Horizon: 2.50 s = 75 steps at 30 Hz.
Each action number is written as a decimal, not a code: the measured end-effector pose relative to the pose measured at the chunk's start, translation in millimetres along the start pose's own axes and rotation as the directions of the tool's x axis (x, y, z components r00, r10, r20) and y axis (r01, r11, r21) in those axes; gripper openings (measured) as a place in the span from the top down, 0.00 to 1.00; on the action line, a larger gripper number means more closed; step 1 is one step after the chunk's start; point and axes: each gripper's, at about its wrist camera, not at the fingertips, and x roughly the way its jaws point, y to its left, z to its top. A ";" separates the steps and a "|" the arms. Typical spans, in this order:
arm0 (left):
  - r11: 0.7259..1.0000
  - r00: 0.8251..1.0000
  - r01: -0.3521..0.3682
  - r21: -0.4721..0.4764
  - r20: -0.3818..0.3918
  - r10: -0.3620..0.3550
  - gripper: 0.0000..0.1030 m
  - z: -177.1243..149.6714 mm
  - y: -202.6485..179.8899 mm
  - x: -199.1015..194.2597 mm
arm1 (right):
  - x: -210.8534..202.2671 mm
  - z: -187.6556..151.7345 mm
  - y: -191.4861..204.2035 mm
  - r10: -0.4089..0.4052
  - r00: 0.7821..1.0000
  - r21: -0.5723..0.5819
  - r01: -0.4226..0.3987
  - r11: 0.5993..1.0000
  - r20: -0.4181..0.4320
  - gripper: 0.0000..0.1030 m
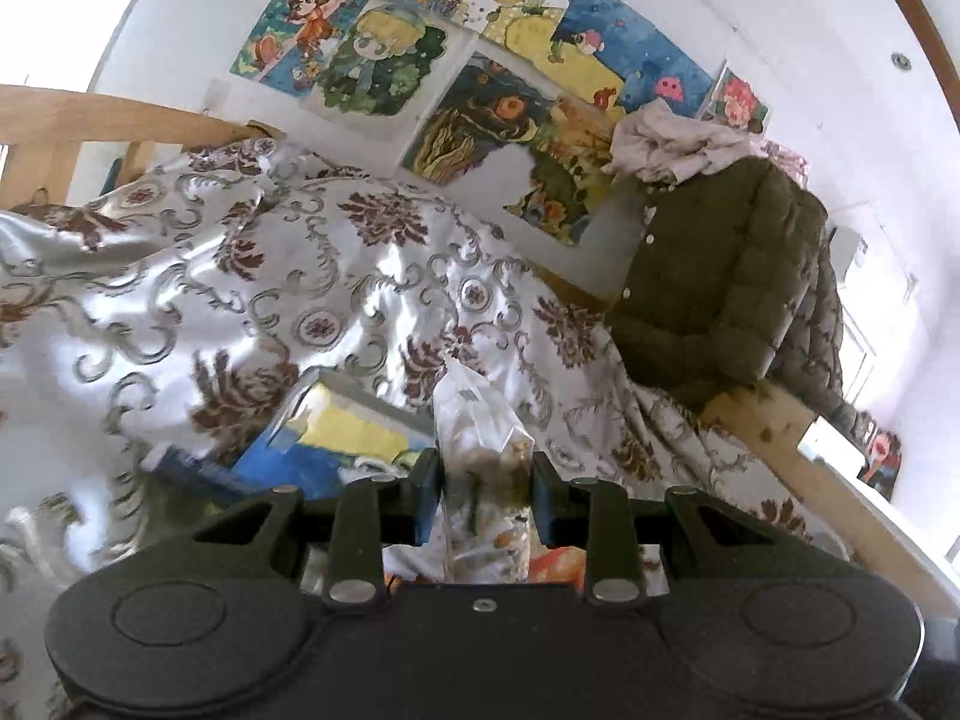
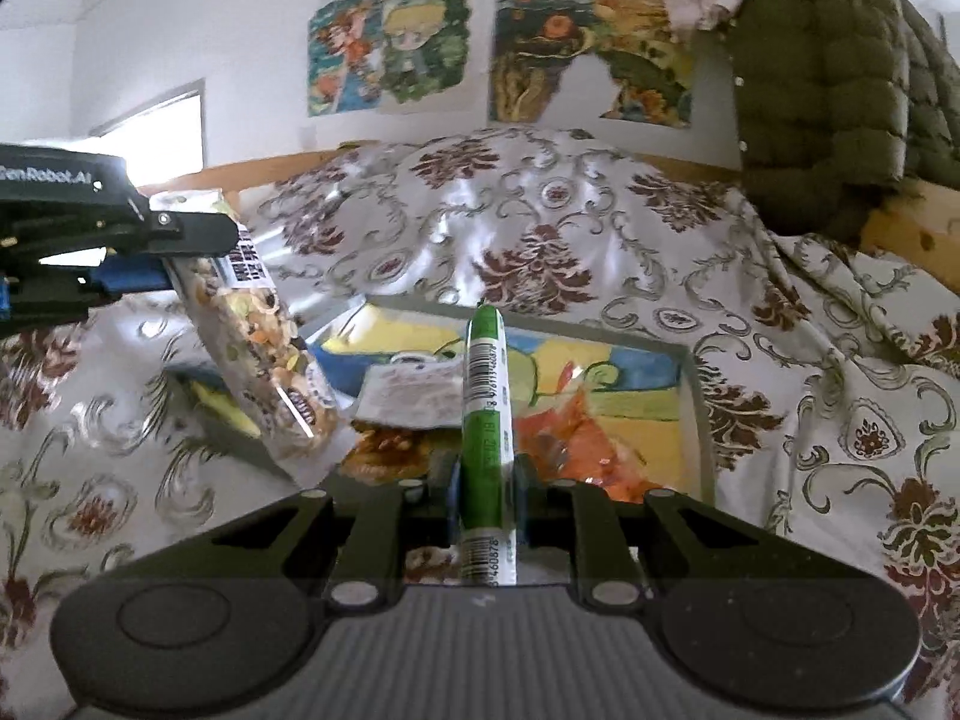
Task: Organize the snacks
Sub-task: 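Carry the green tube over the tray with the right tool while the left tool carries the rice bar in, then open both tools to drop the tube and rice bar into the tray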
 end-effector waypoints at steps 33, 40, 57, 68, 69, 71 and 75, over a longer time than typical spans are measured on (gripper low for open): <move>0.975 0.991 -0.106 -0.194 -0.099 0.088 0.64 0.4 72.4 98.5 | 99.6 1.9 12.1 -0.016 0.998 -0.103 0.010 0.995 -0.065 0.80; 0.972 0.982 -0.166 -0.167 -0.123 0.146 0.62 3.6 73.3 97.3 | 98.1 3.2 13.6 -0.024 0.998 -0.117 0.017 0.993 -0.061 0.80; 0.949 0.946 -0.304 0.080 -0.090 0.311 0.28 4.7 36.2 79.6 | 84.4 11.5 9.5 -0.030 0.999 -0.088 0.028 0.996 -0.021 0.63; 0.943 0.949 -0.313 0.114 -0.010 0.316 0.07 10.4 18.3 39.1 | 39.4 34.7 -3.8 -0.010 0.996 0.031 0.007 1.000 0.092 0.39; 0.942 0.950 -0.310 0.126 -0.002 0.313 0.07 10.8 15.7 35.0 | 33.0 37.6 -5.4 -0.007 0.994 0.045 0.002 0.999 0.107 0.37; 0.938 0.951 -0.308 0.156 0.016 0.309 0.06 12.0 8.5 26.6 | 20.1 42.4 -8.8 -0.002 0.991 0.069 -0.008 0.998 0.137 0.30; 0.932 0.952 -0.306 0.193 0.062 0.300 0.01 11.2 -6.8 8.4 | -2.0 50.8 -15.1 -0.003 0.983 0.099 -0.016 0.995 0.186 0.23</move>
